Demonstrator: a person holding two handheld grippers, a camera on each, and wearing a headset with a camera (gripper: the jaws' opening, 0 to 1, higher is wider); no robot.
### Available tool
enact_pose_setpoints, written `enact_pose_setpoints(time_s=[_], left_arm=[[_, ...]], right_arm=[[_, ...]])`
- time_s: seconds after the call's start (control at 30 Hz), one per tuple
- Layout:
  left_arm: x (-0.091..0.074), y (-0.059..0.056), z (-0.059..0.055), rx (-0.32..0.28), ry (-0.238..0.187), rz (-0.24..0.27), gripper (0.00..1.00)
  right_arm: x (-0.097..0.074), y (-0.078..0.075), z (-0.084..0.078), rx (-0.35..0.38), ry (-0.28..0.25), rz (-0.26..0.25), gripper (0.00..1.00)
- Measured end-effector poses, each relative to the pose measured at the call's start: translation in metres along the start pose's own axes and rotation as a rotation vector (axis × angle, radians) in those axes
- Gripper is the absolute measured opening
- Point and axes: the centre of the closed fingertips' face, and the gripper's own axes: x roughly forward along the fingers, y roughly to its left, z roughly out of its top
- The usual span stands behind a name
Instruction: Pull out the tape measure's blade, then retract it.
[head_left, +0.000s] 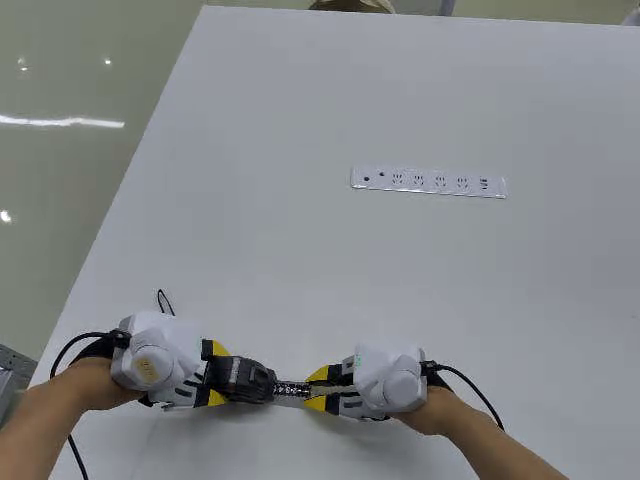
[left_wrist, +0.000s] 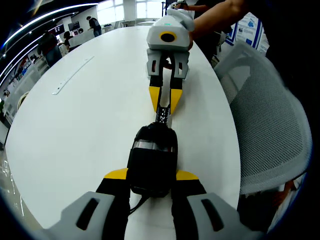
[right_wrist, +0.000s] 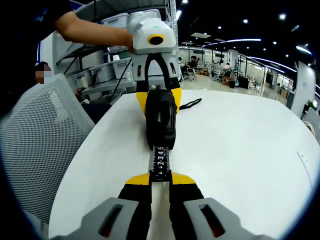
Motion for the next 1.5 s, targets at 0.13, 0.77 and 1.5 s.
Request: enact_pose_setpoints(time_s=[0.13, 0.77, 1.5], left_arm=[[0.000, 0.000, 0.000, 0.000, 0.001, -0.002, 0.27], [0.002, -0.001, 0.001, -0.005, 0.000, -0.010, 0.27], [0.003, -0.002, 0.002, -0.023, -0.006, -0.019, 0.28]], right_arm=[[-0.002, 0.000, -0.002, 0.006, 0.000, 0.002, 0.10], [-0.016, 0.001, -0.013, 0.020, 0.018, 0.003, 0.10], [-0.023, 0.002, -0.019, 0.036, 0.029, 0.010, 0.10]])
